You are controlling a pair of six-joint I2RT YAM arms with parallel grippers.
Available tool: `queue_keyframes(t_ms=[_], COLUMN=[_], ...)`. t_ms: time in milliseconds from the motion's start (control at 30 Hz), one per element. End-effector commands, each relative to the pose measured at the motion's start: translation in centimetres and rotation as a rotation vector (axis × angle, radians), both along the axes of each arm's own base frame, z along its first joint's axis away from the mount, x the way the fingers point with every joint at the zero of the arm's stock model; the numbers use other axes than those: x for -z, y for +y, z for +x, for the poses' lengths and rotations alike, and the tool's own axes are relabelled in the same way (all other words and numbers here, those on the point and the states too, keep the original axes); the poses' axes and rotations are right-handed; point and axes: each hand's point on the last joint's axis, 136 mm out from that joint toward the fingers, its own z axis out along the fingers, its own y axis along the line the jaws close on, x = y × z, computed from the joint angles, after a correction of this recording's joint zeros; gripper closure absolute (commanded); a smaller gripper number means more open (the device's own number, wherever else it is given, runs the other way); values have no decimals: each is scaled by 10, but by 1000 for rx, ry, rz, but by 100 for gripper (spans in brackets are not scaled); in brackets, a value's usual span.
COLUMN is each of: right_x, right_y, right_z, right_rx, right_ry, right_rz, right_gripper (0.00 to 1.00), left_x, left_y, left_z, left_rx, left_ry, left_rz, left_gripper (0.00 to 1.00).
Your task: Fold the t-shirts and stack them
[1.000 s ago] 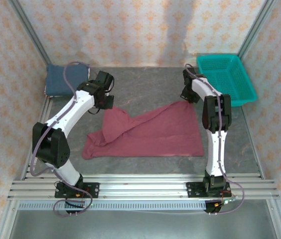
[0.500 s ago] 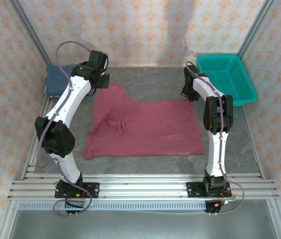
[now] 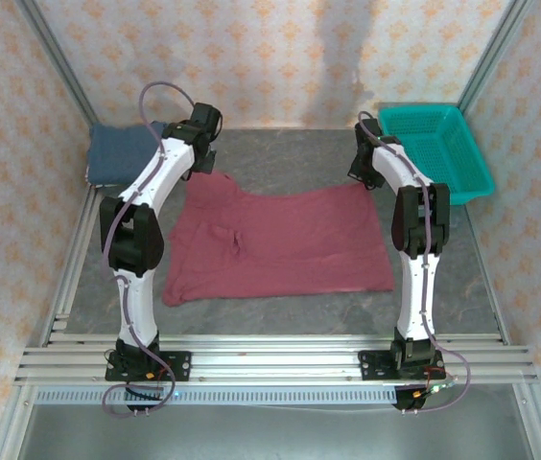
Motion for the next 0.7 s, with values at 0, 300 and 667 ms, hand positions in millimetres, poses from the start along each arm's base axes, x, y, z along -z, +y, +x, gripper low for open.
queue_keyframes(t_ms=[0,300,667], right_x=[-8,-36,-45], right_y=[-4,-3,-8], right_z=[6,0,-47], right_rx=[-4,-19,-25], right_ry=[-23,-112,-130], right_rz=[-30,-17,-15], right_gripper=[100,100,100], left_x=[-12,-17,-14], left_y=[13,-1,4], left_z=[3,-25,-94], left_rx=[-31,-6,-5], left_ry=[-38,-53,-59], left_rz=[32,-96,-149], left_gripper=[100,100,100])
